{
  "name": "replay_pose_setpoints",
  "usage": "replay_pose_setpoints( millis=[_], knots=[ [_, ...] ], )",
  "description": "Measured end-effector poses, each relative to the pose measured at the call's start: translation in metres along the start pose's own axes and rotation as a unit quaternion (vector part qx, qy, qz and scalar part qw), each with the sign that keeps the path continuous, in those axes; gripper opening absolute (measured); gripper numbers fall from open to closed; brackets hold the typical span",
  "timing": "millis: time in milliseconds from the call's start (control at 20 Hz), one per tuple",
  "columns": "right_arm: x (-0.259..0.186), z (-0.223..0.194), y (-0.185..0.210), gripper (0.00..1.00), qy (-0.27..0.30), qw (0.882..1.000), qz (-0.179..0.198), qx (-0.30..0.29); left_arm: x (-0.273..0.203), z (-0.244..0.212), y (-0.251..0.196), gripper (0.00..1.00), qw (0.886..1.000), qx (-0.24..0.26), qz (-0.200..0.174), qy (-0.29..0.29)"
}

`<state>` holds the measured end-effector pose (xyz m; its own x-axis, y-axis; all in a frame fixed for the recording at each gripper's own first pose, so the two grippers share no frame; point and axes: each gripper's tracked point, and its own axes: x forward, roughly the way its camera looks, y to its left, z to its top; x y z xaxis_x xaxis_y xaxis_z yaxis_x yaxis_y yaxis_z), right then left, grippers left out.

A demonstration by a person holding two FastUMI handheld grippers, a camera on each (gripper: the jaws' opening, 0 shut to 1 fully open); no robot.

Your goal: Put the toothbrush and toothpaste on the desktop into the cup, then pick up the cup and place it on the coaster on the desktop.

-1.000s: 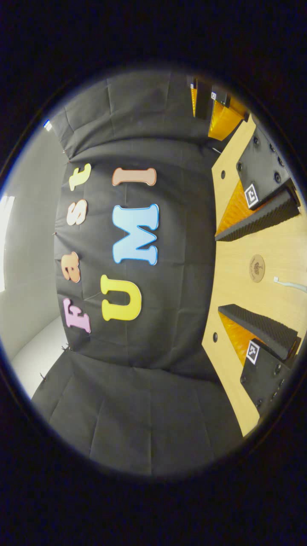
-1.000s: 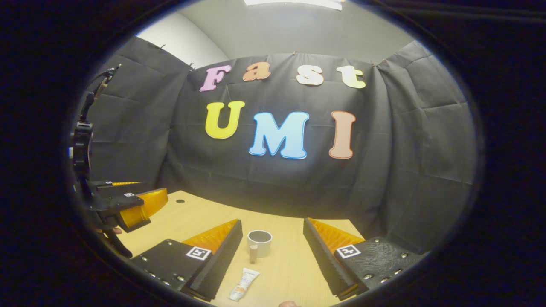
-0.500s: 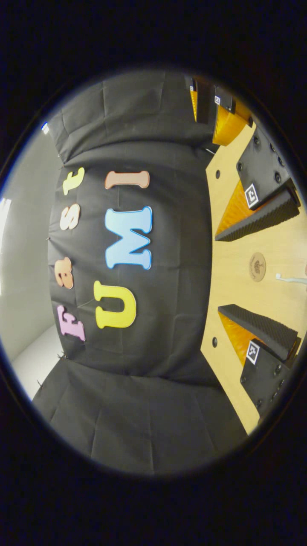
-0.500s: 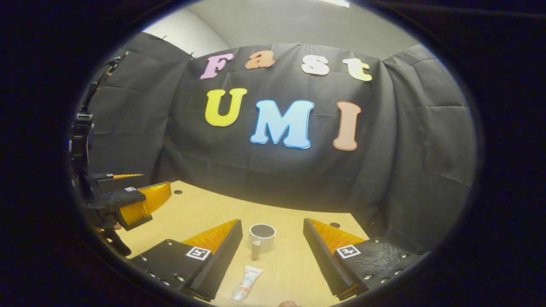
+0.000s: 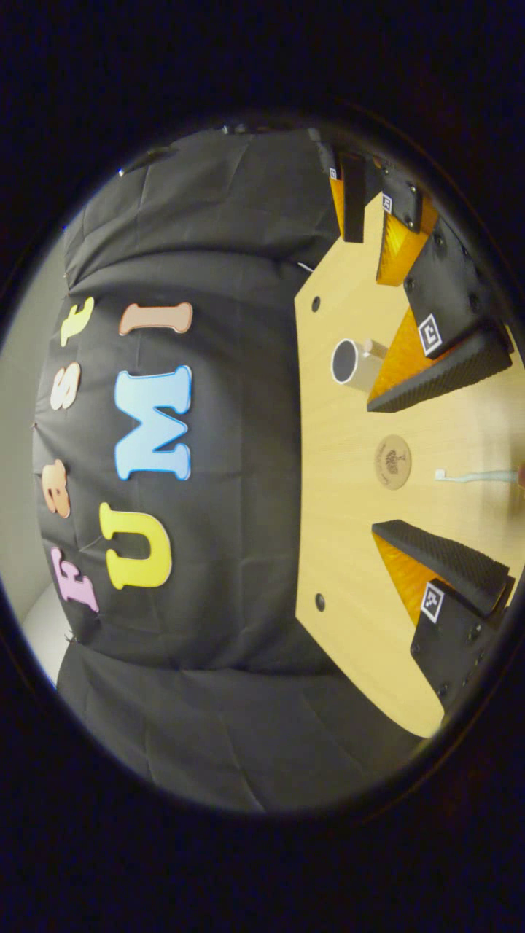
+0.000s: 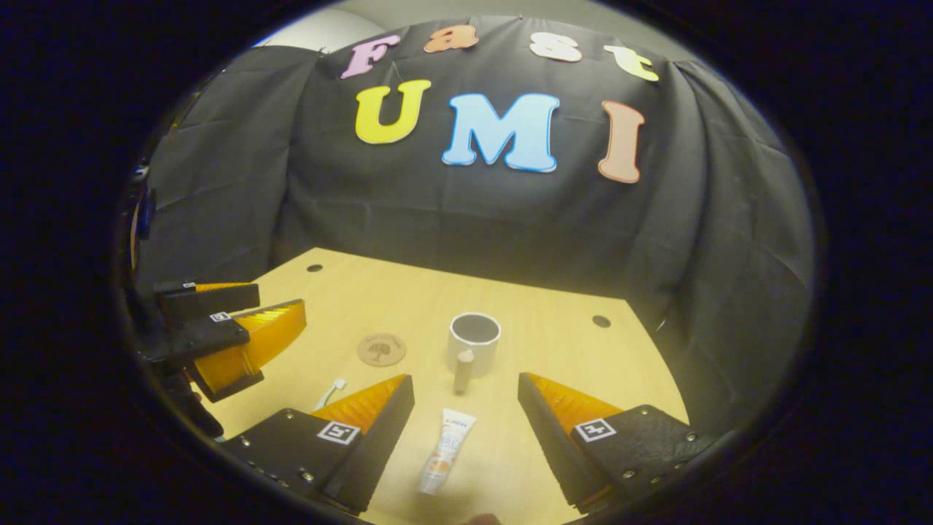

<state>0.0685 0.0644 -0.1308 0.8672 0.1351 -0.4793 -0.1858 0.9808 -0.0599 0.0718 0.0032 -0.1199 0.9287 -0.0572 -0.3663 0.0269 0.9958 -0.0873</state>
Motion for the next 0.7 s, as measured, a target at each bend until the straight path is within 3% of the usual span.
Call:
replay_pose_setpoints(
  millis=[350,700],
  knots=[
    [0.033,-0.053,0.005,0.92,0.129,0.990,0.005,0.053,0.028,-0.076,0.000,0.96,0.988,-0.019,-0.008,0.151],
    [0.059,-0.092,0.013,0.92,0.234,0.969,0.018,0.073,0.041,-0.144,0.007,0.99,0.955,-0.039,0.008,0.293]
  ],
)
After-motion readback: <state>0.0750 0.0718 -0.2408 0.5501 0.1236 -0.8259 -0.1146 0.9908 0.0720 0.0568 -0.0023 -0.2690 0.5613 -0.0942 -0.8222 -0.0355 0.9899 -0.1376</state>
